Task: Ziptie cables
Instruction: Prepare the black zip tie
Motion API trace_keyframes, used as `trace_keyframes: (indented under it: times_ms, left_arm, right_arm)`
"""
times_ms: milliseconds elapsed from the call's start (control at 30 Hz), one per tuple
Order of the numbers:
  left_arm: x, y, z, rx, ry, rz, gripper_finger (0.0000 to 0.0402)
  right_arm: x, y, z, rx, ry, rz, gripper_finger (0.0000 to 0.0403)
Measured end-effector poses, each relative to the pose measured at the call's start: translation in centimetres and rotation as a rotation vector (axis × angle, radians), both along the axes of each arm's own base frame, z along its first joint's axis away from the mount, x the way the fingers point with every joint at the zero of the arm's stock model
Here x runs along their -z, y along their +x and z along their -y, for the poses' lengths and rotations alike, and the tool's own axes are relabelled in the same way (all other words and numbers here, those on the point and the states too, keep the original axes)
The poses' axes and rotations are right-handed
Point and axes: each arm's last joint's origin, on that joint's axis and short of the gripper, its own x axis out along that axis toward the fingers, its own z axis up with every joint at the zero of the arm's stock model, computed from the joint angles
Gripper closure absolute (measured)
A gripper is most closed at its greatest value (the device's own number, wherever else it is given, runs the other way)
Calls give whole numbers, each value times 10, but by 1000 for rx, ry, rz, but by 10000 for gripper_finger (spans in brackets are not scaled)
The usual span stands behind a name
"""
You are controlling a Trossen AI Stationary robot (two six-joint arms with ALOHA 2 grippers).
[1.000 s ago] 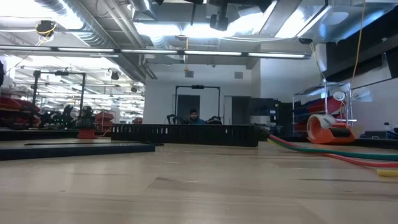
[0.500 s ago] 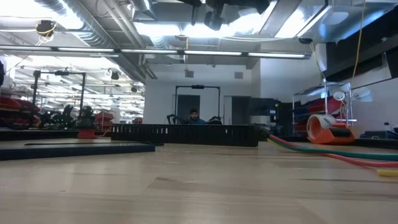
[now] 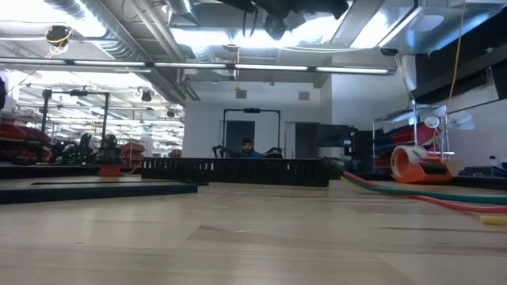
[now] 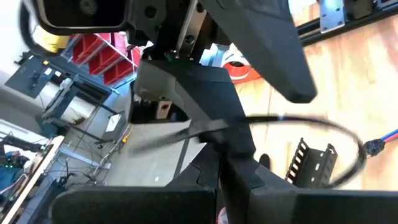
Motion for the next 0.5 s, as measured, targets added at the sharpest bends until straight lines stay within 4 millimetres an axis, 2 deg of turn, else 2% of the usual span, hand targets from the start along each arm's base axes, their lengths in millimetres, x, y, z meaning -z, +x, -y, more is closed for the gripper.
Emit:
trace_keyframes:
  times_ms: [300,500]
  left_arm:
    - [0,0,-3,-16,0,-2,402]
    - [-2,0,-3,-5,-10,21,402]
  right_arm:
    - [4,-5,5,28,-40,-30,251]
    - [-3,-21,26,110,-87,-15,251]
